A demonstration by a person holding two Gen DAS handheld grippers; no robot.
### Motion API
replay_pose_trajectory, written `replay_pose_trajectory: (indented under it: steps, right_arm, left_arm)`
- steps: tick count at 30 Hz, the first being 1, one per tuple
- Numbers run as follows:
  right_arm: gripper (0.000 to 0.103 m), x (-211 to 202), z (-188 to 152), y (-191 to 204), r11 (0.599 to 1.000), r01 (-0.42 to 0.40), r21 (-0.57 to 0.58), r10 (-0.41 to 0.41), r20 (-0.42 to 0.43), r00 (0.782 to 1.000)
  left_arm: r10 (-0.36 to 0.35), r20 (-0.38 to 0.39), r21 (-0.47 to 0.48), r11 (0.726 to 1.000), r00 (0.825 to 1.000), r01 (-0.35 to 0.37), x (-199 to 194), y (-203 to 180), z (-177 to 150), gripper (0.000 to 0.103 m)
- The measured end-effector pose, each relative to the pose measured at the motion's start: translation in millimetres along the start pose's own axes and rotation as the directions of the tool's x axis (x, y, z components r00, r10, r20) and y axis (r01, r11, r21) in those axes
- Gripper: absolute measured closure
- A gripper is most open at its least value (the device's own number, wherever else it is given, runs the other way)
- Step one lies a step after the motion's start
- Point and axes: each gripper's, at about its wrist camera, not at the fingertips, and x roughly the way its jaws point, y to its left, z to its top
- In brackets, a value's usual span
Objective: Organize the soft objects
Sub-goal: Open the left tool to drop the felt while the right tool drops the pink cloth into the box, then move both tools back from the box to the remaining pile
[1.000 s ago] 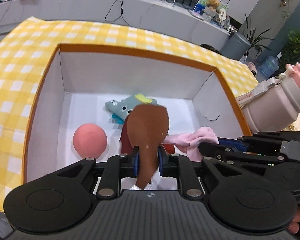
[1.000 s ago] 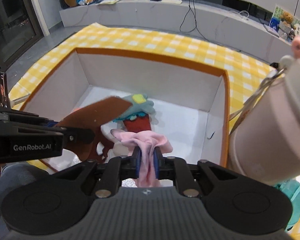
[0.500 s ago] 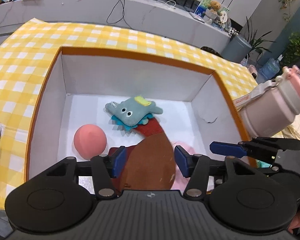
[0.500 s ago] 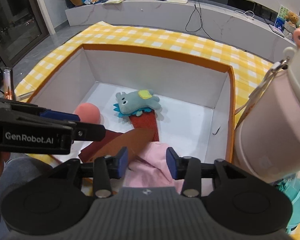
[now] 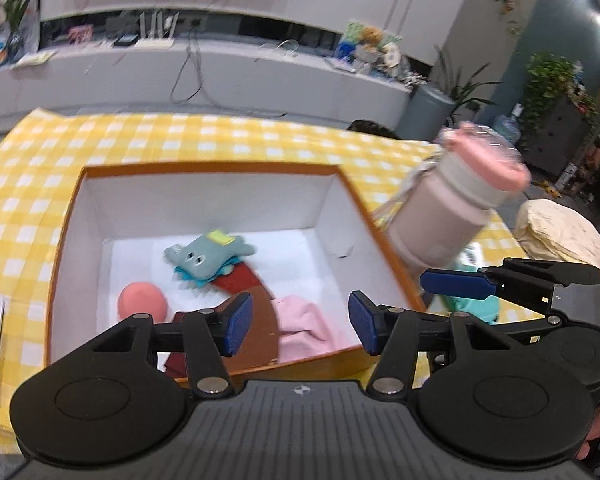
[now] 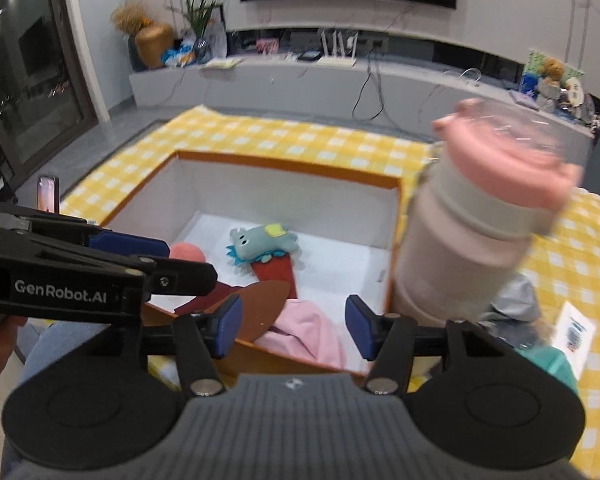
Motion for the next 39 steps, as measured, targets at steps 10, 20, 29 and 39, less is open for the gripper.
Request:
replay_pose_trajectory:
  steps: [10, 20, 29, 39]
  right_arm:
    - [0.043, -52.6, -35.4, -50.3, 0.991, 0.069, 0.114, -0.076, 0.060, 0.995]
    - [0.039, -83.2, -77.2, -125.7, 0.940, 0.202, 0.277, -0.221, 0.041, 0.974]
    - [0.039, -86.7, -104.7, -185.6, 0.882, 0.291, 0.371, -0.311, -0.006, 0.950]
    - [0.039, -69.6, -114.3, -234.8, 0.848, 0.328, 0.417, -0.340, -0.046, 0.939]
  left_arm:
    - [-0.122, 0.046, 0.184, 0.977, 0.991, 0.112, -11.9, -67.6, -7.7, 0.039]
    - [-0.187, -0.031, 0.360, 0.914, 0.982, 0.186, 22.4, -140.1, -14.6, 0.039]
    - [-0.181, -0.046, 0.501, 0.847, 0.982, 0.179, 59.5, -192.9, -20.2, 0.039]
    - [-0.176, -0.009, 0.566, 0.811, 0.984, 0.151, 102.7, -226.8, -17.1, 0.039]
